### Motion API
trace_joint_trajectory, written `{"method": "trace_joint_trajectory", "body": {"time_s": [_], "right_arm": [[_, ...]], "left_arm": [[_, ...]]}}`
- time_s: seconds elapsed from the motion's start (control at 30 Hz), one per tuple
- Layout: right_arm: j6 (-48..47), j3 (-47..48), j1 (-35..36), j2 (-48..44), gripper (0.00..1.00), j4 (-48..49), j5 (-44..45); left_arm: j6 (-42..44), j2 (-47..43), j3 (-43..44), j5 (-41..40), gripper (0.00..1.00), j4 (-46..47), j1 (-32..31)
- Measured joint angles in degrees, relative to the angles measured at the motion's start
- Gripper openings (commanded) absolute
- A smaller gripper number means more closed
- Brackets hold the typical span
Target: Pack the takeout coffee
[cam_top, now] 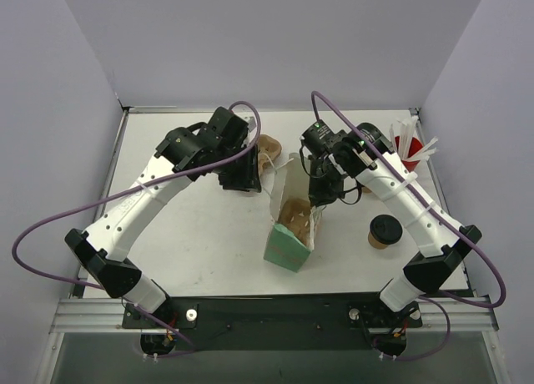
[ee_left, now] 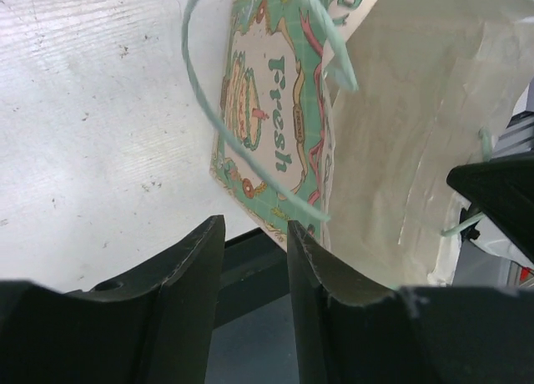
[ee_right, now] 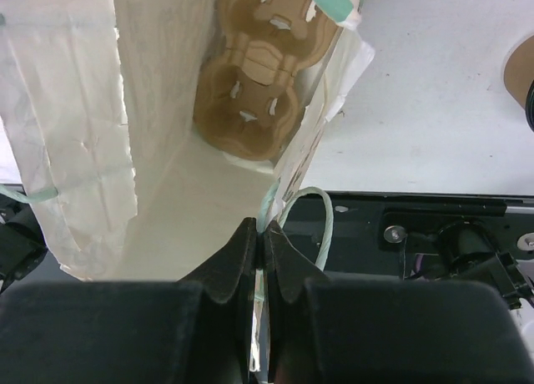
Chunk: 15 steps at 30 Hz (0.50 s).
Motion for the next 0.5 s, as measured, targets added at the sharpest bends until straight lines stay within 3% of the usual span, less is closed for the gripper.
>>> {"method": "trace_joint_trajectory", "body": {"time_s": [0.23,0.5], "right_arm": [[-0.98,-0.50,-1.01,-0.04,0.00,0.76,-0.63],[-1.44,-0.52,-1.01,-0.07,0.00,1.05,-0.72]], "left_arm": [[2.82,-1.05,-0.96,1.62,0.46,1.09,-0.96],[4.90,-1.20,4.42,1.86,0.41,3.02,-2.23]]}}
